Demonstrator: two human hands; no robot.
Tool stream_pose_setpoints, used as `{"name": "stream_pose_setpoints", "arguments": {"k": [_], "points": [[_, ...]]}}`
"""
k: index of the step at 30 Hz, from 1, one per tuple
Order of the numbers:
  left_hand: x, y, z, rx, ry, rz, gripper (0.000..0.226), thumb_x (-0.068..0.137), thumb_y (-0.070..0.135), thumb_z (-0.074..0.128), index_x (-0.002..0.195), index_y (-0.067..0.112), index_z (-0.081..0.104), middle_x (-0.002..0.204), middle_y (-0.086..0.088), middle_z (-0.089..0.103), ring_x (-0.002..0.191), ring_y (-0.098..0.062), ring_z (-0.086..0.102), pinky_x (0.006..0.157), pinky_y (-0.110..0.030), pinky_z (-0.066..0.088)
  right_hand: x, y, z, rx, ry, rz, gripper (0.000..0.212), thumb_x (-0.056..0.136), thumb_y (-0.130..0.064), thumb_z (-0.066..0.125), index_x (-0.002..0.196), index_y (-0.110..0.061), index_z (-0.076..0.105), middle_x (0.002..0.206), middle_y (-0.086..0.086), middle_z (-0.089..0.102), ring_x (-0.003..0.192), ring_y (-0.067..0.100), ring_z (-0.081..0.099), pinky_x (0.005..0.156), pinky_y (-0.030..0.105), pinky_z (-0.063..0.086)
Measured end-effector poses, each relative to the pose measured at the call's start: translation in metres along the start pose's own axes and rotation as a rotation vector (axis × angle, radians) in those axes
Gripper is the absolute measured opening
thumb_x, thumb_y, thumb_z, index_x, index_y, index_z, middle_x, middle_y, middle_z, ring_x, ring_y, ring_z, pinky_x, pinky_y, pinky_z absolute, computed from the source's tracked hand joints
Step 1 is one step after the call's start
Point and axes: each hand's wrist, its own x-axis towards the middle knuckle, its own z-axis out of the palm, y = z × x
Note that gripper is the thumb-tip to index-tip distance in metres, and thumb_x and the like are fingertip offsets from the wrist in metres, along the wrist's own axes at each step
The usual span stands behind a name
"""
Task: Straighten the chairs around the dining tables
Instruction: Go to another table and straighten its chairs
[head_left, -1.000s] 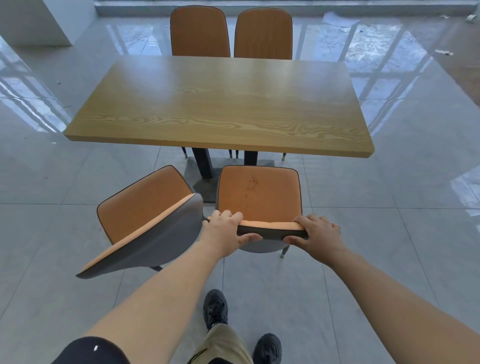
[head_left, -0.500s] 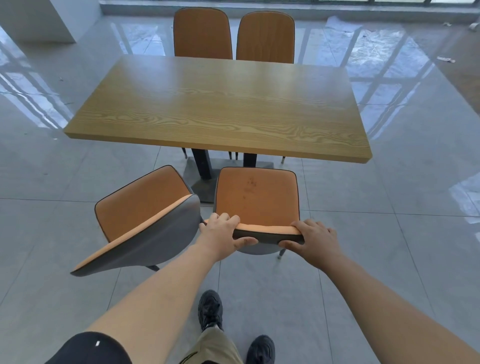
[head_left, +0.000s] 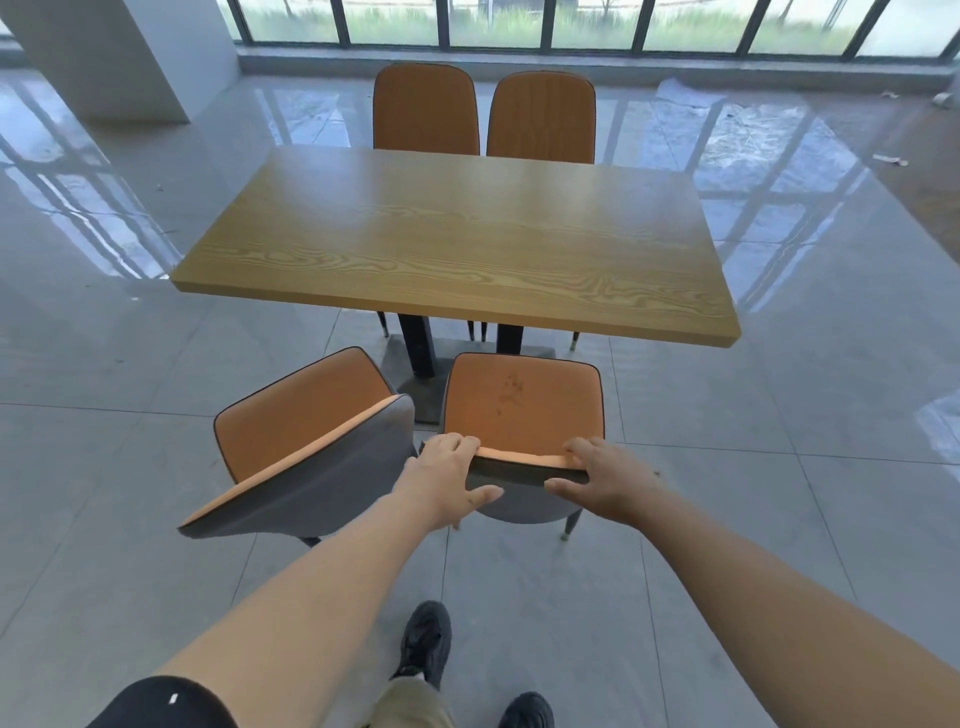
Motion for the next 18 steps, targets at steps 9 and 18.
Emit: {"name": "stream_pose_setpoints", "arguments": {"k": [9,18], "points": [[-0.063,-0.056,-0.055,-0.015,0.098,-0.020,0.067,0.094,0.048,0.060,0.149,0.018,0.038,0.149,-0.004,0.046,0.135,-0.025,0.045,0.109,-0.043,0.044,0.011,-0.104,0.007,0.007,-0.016,-0.195,0.059,0.089,-0.056,0.064,0.137,-0.027,0.046,0.132,0.001,0.051,0.110,0.017,0.052,0.092,0.033,0.050],[-0.103,-0.179,-0.074,-0.031,0.138,-0.091,0.059,0.090,0.053,0.056,0.137,0.019,0.046,0.124,-0.004,0.054,0.110,-0.022,0.052,0.094,-0.041,0.050,0.046,-0.233,0.033,-0.137,-0.097,-0.313,0.062,0.089,-0.053,0.066,0.140,-0.024,0.044,0.141,0.004,0.044,0.121,0.023,0.048,0.096,0.037,0.050]]}}
